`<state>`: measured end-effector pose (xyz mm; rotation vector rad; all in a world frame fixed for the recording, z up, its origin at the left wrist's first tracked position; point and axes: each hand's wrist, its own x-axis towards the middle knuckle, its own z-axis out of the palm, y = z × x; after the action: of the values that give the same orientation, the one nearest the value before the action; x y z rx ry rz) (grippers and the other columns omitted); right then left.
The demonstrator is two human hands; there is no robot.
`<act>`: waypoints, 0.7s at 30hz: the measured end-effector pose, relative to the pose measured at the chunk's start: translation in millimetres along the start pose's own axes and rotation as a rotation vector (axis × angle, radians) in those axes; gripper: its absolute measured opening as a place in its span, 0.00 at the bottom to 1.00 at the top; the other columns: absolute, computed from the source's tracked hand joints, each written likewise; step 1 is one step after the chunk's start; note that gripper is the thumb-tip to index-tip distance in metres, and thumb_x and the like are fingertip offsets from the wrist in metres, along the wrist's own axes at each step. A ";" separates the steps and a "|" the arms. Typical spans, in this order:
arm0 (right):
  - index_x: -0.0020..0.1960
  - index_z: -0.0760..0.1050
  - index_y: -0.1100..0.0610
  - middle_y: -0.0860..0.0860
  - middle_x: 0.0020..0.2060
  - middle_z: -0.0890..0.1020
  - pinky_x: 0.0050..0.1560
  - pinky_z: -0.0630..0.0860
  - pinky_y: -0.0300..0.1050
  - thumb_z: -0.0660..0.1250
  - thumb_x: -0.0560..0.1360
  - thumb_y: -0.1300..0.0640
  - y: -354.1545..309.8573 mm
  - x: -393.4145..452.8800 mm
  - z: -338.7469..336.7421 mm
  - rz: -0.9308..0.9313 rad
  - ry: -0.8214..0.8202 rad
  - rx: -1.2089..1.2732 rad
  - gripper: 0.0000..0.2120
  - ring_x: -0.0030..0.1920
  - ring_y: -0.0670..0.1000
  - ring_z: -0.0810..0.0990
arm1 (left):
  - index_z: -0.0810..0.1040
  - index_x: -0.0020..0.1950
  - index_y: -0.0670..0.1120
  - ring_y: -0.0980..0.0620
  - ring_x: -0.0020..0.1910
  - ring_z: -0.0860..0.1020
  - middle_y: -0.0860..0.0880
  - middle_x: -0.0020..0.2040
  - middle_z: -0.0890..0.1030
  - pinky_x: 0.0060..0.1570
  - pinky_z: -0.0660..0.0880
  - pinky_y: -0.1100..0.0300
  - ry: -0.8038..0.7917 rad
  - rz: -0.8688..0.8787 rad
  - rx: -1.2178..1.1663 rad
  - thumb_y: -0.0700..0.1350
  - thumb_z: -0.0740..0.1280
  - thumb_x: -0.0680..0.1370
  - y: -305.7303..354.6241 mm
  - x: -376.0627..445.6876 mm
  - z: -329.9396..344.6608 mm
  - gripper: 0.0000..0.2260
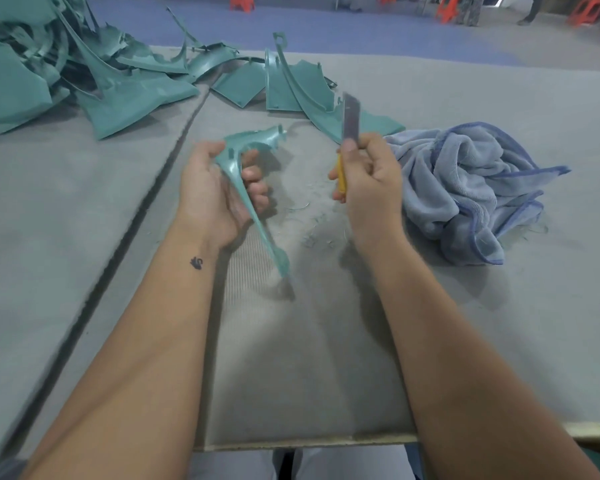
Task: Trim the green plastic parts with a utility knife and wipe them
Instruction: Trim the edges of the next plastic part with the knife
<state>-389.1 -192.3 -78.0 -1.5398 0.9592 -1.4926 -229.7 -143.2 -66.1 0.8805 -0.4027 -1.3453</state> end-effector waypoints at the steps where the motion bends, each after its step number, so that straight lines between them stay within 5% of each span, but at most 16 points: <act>1: 0.40 0.71 0.48 0.49 0.30 0.74 0.29 0.69 0.38 0.60 0.79 0.56 -0.5 -1.6 3.5 0.007 -0.057 -0.010 0.09 0.30 0.47 0.71 | 0.68 0.54 0.46 0.54 0.27 0.68 0.50 0.33 0.67 0.28 0.72 0.64 -0.058 -0.001 -0.021 0.45 0.54 0.79 -1.1 -1.9 2.2 0.07; 4: 0.41 0.70 0.46 0.51 0.31 0.75 0.31 0.71 0.42 0.60 0.80 0.56 -1.6 -5.8 10.1 -0.037 -0.157 -0.113 0.10 0.30 0.48 0.72 | 0.66 0.51 0.50 0.56 0.23 0.68 0.49 0.34 0.69 0.22 0.70 0.66 -0.126 -0.062 0.075 0.36 0.53 0.79 -5.0 -4.4 5.4 0.09; 10: 0.44 0.70 0.47 0.57 0.30 0.76 0.38 0.75 0.60 0.59 0.79 0.52 3.8 -13.0 14.1 -0.137 -0.190 -0.305 0.05 0.32 0.58 0.72 | 0.62 0.42 0.47 0.60 0.19 0.58 0.54 0.25 0.68 0.15 0.56 0.70 -0.108 -0.199 0.364 0.42 0.57 0.78 -13.4 1.1 11.0 0.06; 15: 0.48 0.72 0.51 0.48 0.30 0.74 0.43 0.75 0.59 0.57 0.77 0.51 8.1 -11.2 12.2 -0.092 -0.161 -0.389 0.06 0.37 0.56 0.74 | 0.60 0.50 0.46 0.59 0.20 0.60 0.48 0.37 0.67 0.17 0.57 0.69 0.055 -0.040 0.302 0.34 0.53 0.70 -9.9 0.4 5.1 0.12; 21: 0.42 0.72 0.48 0.42 0.28 0.70 0.41 0.70 0.51 0.60 0.78 0.53 5.9 -8.8 8.8 -0.029 -0.141 -0.371 0.07 0.35 0.47 0.69 | 0.71 0.47 0.62 0.58 0.22 0.67 0.53 0.33 0.71 0.21 0.65 0.64 0.139 0.450 0.928 0.38 0.58 0.73 -11.3 0.4 -1.1 0.17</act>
<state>-380.5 -186.6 -87.2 -1.9001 1.1801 -1.2530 -236.3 -143.0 -75.3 1.5142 -1.0868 -0.6338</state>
